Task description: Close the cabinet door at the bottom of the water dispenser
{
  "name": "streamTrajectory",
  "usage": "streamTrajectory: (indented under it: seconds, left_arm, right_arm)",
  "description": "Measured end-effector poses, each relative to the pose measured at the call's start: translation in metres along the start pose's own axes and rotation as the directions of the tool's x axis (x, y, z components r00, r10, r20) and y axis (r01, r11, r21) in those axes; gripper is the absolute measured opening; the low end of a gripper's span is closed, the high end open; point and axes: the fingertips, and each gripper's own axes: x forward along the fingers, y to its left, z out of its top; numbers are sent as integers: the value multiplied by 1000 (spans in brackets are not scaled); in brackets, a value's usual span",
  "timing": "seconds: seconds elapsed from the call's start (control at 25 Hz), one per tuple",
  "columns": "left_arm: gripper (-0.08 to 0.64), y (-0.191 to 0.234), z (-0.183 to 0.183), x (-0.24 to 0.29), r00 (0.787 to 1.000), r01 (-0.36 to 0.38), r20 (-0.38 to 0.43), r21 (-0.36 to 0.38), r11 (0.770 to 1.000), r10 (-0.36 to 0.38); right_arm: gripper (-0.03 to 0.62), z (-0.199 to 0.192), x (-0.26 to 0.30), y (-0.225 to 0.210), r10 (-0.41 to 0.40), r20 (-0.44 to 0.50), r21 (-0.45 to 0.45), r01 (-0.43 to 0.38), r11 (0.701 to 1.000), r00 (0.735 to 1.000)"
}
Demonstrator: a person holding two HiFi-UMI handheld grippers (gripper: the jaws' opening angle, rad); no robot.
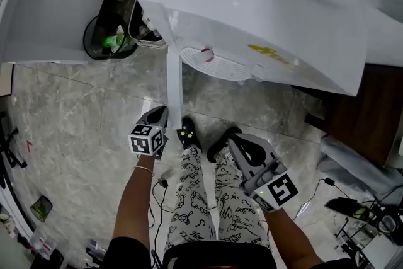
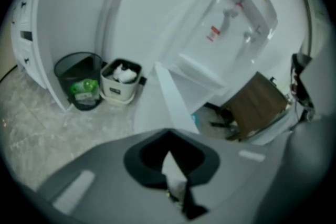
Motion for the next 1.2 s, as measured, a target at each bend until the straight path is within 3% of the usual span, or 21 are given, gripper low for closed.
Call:
streamTrajectory:
  seconds: [0.08,0.16,0.4,0.6,0.96,1.2]
  left_arm:
    - [-5,-28,-8,24,996,21,-88,66,998,-15]
    - [-6,-53,-4,47,994,28,-109,124,992,-15]
    - [-6,-113,31,100,997,77,-21,137,988,-75]
    - [-6,-138,57,133,994,110,-3,173,979,-111]
    - [-6,-153,91,169,993,88,79,13,996,-88]
    - [-6,-169,96,169,989,114,98,-13,993,-113]
  right_arm:
    - [17,0,-12,-6,-14,10,8,14,1000,1000]
    - [17,-3,-26,-13,-31,-1,15,31,999,1000]
    - [17,-10,-64,-49,-105,26,68,103,992,994]
    - [17,-10,-92,-83,-195,56,102,188,977,979]
    - [17,-15,-132,-120,-270,75,149,257,955,960]
    - [17,-6,-142,-125,-293,129,218,262,940,947]
